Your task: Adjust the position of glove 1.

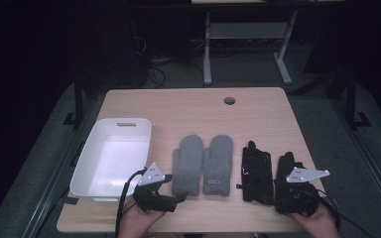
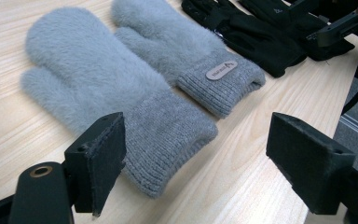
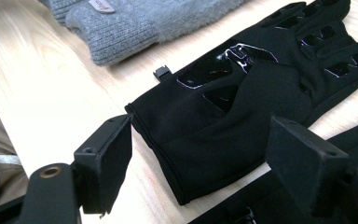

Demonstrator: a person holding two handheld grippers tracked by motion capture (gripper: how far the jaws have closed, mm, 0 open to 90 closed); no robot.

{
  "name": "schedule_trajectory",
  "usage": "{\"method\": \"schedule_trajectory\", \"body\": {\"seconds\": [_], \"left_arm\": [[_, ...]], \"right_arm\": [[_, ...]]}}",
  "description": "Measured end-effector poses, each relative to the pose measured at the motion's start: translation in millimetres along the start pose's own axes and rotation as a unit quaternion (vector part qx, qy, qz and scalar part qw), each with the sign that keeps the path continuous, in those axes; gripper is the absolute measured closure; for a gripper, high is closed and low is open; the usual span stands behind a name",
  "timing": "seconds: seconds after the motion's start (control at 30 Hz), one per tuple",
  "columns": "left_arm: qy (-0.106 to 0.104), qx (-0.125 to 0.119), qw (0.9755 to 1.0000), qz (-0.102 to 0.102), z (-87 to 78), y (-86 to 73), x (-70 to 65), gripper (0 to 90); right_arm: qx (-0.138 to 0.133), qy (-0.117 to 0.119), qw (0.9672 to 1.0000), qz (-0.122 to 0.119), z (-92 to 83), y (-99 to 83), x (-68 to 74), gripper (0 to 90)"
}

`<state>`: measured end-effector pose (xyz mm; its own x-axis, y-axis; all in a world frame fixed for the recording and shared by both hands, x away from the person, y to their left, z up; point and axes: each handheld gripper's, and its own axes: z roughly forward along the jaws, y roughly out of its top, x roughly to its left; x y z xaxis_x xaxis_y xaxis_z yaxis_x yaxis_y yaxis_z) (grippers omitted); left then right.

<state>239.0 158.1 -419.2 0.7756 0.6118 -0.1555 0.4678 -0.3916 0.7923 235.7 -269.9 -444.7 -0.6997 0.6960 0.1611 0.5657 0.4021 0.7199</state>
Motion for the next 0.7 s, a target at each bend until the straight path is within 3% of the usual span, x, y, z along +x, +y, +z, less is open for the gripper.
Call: {"method": "schedule_trajectory", "body": {"seconds": [0.17,0.27,0.7], "left_arm": [[0.001,0.002,1.0000,-0.003,0.7,-1.7,0.0,19.7],[-0.002,0.000,1.0000,-0.002,-0.5,-2.7,-0.2,19.7],[-0.009,0.000,0.9999,-0.009,-1.1,-4.2,1.5,19.7]], "right_arm": [[0.001,0.007,1.0000,-0.006,-0.6,6.3,1.7,22.7],[0.004,0.011,0.9996,-0.025,2.2,18.8,4.3,22.2],[0.023,0.027,0.9979,-0.055,11.5,53.7,7.2,21.6]]}}
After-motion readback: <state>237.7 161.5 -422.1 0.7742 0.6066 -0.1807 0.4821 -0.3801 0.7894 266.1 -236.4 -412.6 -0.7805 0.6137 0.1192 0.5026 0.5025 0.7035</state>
